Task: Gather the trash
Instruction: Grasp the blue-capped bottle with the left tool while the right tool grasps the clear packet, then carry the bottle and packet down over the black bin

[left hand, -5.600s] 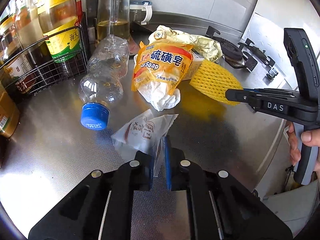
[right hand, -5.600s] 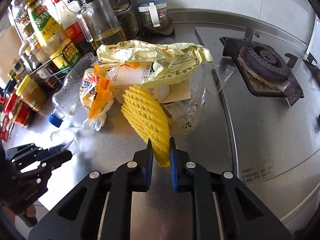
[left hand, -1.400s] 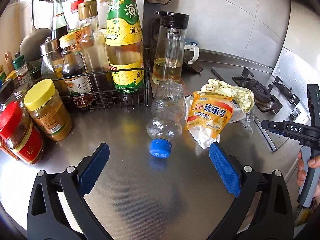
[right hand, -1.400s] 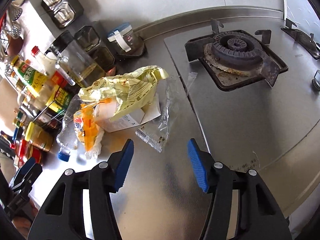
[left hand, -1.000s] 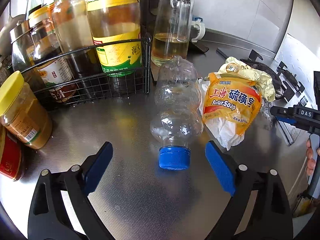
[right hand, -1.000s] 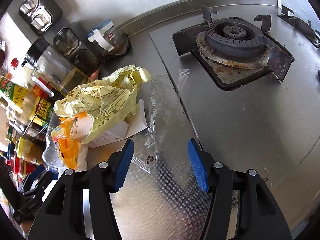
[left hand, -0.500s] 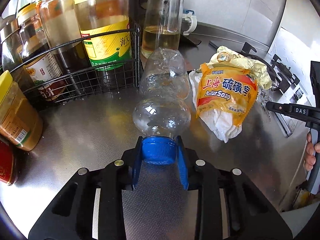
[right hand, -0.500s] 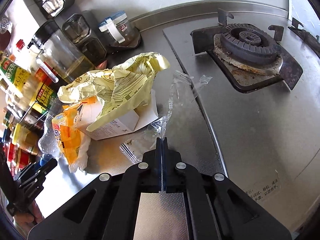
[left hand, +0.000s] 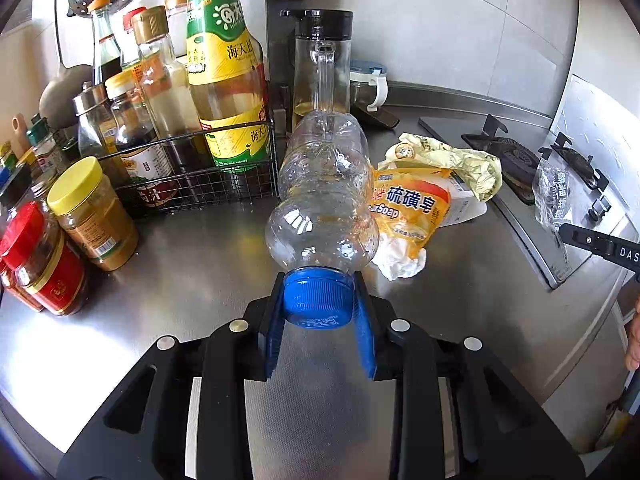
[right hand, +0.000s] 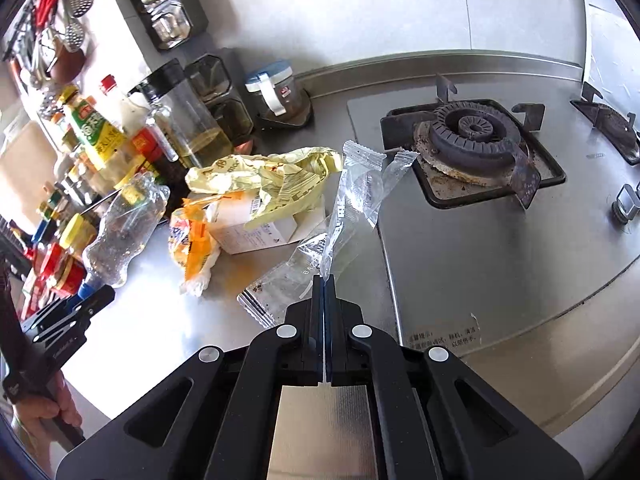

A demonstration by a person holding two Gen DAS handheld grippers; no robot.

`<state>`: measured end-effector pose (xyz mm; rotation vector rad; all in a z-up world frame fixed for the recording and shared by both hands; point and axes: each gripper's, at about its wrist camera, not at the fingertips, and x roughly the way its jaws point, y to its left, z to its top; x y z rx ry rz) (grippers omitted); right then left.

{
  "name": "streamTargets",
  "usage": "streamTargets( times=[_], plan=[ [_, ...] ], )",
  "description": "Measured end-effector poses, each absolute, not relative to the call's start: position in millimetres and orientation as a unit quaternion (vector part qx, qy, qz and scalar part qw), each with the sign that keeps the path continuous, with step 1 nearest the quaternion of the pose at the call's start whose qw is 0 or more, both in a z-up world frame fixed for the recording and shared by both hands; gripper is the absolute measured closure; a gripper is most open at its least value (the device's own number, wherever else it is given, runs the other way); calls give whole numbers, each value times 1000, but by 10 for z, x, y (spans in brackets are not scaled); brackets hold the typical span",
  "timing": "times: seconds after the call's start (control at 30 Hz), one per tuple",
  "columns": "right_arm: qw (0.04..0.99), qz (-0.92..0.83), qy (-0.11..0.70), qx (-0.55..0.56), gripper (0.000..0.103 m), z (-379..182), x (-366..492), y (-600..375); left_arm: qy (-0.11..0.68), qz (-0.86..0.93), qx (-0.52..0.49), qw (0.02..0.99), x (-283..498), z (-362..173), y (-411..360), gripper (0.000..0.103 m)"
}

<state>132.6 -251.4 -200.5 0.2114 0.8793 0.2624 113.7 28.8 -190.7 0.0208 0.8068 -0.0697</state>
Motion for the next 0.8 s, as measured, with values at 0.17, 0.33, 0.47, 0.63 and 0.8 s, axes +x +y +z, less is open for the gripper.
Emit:
streamTargets(
  times=[0.17, 0.33, 0.47, 0.63, 0.8],
  plan=[
    [884, 146, 434, 88, 101, -2038, 1082, -2637, 388, -29, 4, 921, 876, -1850, 98, 74],
    [883, 173, 429, 85, 101, -2134, 612, -2720, 392, -27, -6, 920, 675, -1894, 56, 74],
    [867, 217, 441, 79, 101, -2304, 54, -2672, 401, -39, -25, 915, 327, -1959, 77, 74],
    [828, 228, 510, 46, 101, -2883, -431, -2446, 423, -64, -41, 903, -291, -2203, 66, 74],
    [790, 220, 572, 12, 101, -3643, -609, -2200, 477, -82, -48, 874, -689, -2779, 27, 74]
  ],
)
